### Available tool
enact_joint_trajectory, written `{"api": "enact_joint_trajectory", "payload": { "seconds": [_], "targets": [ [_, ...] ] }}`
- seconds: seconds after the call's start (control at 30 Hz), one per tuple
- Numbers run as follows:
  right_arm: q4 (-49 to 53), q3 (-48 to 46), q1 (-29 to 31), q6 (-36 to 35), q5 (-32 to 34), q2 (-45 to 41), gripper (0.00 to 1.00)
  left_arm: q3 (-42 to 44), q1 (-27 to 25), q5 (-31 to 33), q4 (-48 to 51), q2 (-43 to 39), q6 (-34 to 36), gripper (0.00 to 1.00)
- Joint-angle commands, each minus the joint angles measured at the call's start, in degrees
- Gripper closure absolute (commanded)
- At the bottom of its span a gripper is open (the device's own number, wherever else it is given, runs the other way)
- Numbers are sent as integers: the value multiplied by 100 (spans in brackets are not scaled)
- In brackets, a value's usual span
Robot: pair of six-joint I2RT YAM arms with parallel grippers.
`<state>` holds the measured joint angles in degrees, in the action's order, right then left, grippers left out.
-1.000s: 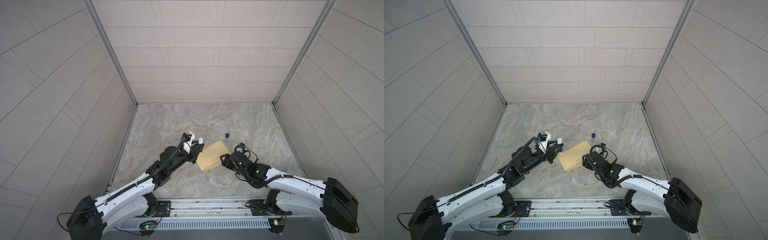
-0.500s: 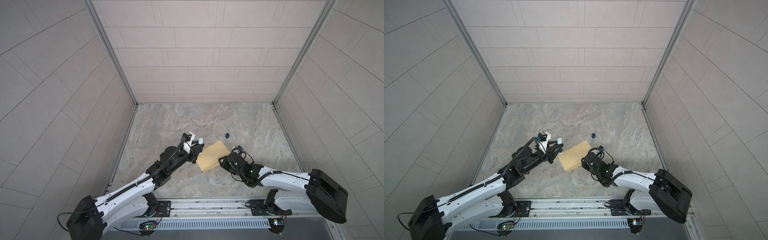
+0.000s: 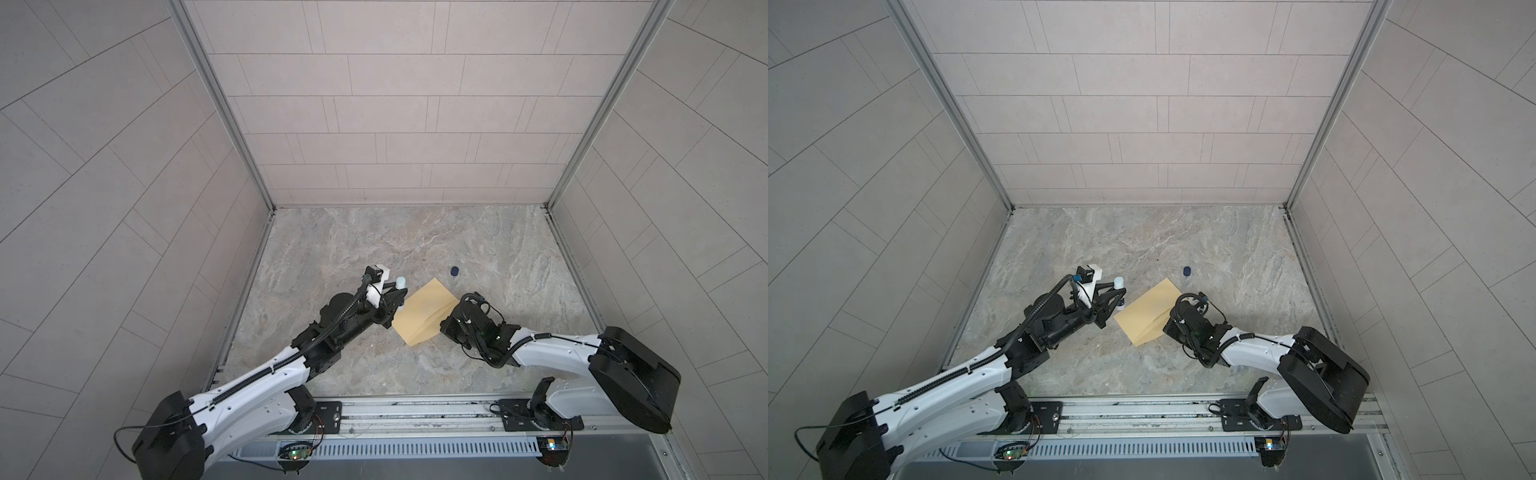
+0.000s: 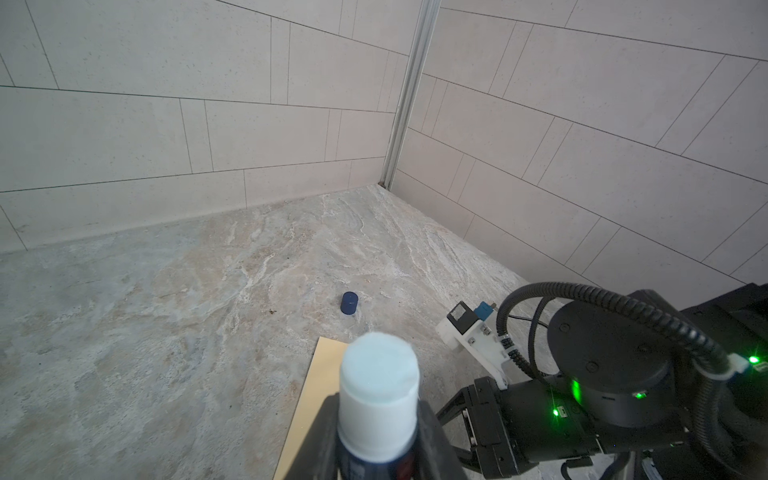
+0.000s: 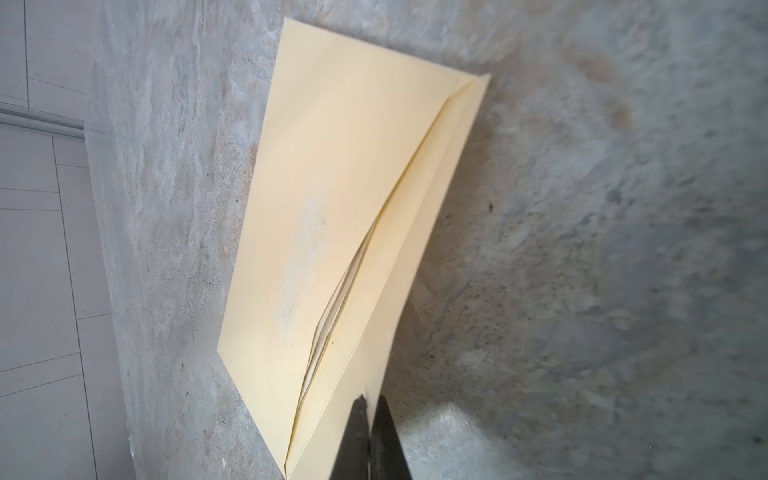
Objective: Place the letter into the envelope and seal it
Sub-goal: 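Grasp the envelope edge with the right gripper and turn the envelope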
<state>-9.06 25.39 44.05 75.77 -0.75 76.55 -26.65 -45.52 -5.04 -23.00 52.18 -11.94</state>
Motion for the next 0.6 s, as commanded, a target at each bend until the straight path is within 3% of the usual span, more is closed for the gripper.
{"api": "enact_joint_trajectory", "payload": {
  "seconds": [0.0, 0.17, 0.43, 0.57],
  "targets": [
    [707, 375, -154, -892, -342, -12, 100, 38, -27, 134, 26, -166, 39, 100],
    [1963, 1221, -247, -2548, -481, -54, 100, 38, -25, 179, 174, -291, 34, 100],
    [3776, 2572, -289, -4682, -109, 328, 100, 89, -27, 451, 358, -490, -2, 100],
    [4400, 3183, -289, -5061, 190, 683, 100, 125, -34, 572, 367, -447, -42, 100]
  ]
}}
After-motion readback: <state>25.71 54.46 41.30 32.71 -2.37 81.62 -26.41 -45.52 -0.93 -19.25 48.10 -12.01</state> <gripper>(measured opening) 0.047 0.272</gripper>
